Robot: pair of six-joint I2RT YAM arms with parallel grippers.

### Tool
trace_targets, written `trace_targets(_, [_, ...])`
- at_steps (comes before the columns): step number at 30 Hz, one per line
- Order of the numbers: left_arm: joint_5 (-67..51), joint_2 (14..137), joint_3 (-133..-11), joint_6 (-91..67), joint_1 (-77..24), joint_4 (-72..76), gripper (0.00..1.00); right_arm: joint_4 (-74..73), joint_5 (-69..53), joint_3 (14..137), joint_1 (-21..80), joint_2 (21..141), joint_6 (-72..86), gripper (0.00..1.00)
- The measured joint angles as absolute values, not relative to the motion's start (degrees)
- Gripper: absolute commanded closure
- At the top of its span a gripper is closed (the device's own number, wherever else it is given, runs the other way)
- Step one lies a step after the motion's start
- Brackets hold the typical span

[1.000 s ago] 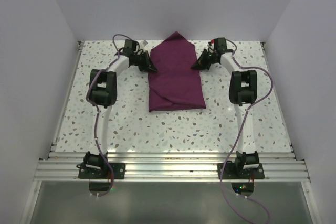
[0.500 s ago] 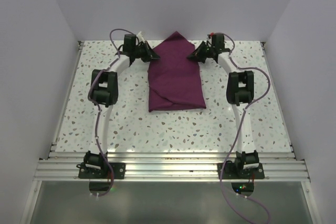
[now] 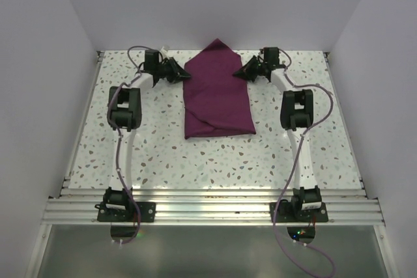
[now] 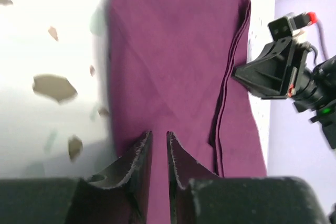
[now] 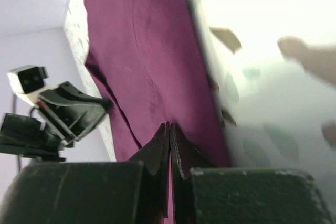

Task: Prepare the surgical pack

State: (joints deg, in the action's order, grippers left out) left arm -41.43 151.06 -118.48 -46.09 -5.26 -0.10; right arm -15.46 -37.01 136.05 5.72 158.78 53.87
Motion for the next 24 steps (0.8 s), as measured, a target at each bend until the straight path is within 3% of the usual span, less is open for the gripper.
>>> trace_targets(4, [-40.75,142.87,-110.26,-40.93,-5.34,-2.79,0.73,-19.7,-37.08,129.05,5.56,152.59,49.39,1.0])
trace_targets(10, [-41.93,131.07,-100.77,-36.1,-6.59,-2.48,0.78,-22.83,-38.41,119.39,5.5,142.15,42.89,1.0])
trace_targets(11, [-42.33,130.34,-100.05,-35.64,-6.96,-2.35,0.83,-22.98,-38.72,118.43,5.5,141.08,41.87,1.0])
trace_targets(24, [-42.3,134.61,-93.97,-33.32,-7.81,-8.43,0.98,-25.21,-41.3,113.93,5.43,144.16,36.82,1.0])
